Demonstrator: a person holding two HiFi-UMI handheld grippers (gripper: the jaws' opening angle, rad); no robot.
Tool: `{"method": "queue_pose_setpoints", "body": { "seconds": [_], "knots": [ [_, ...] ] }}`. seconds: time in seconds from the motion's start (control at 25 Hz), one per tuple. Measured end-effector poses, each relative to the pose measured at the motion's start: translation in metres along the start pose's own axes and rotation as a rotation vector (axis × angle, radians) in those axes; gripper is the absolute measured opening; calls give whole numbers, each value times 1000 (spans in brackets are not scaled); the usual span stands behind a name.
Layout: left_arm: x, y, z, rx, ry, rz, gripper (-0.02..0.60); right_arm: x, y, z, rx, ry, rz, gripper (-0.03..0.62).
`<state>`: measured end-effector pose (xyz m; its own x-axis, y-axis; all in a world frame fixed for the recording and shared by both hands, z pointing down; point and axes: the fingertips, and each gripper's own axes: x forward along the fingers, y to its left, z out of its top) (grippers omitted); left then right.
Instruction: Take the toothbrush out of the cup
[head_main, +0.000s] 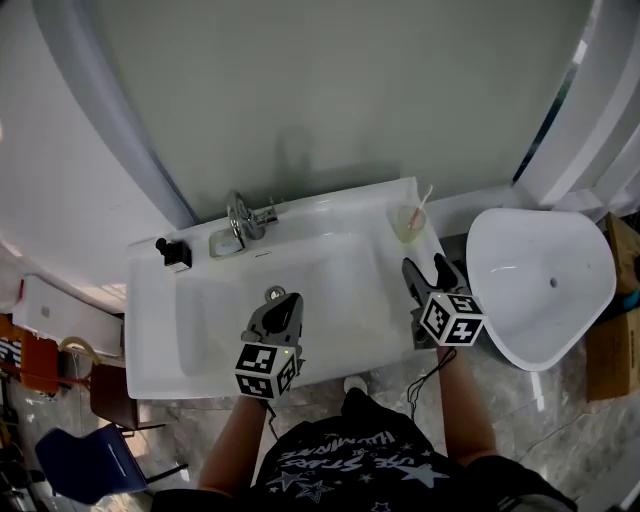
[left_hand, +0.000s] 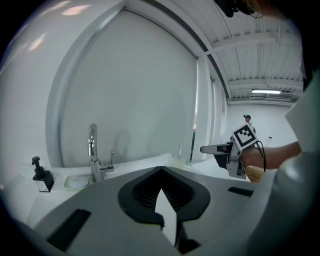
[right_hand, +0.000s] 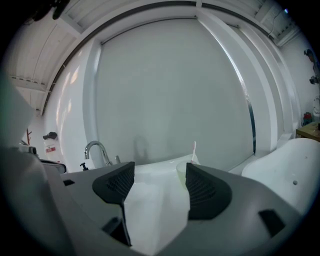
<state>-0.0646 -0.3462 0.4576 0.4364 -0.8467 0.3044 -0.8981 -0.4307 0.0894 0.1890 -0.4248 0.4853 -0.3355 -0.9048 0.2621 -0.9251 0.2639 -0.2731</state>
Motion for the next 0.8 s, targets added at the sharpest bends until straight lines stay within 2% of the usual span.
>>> {"method": "queue_pose_setpoints", "body": {
  "seconds": [0.32, 0.8],
  "knots": [
    [74, -11, 20, -2, 2, -6, 12, 62, -57, 26, 17, 32, 6, 311],
    [142, -8, 30, 3, 30, -13, 12, 134, -104, 22, 69, 119, 6, 310]
  ]
}}
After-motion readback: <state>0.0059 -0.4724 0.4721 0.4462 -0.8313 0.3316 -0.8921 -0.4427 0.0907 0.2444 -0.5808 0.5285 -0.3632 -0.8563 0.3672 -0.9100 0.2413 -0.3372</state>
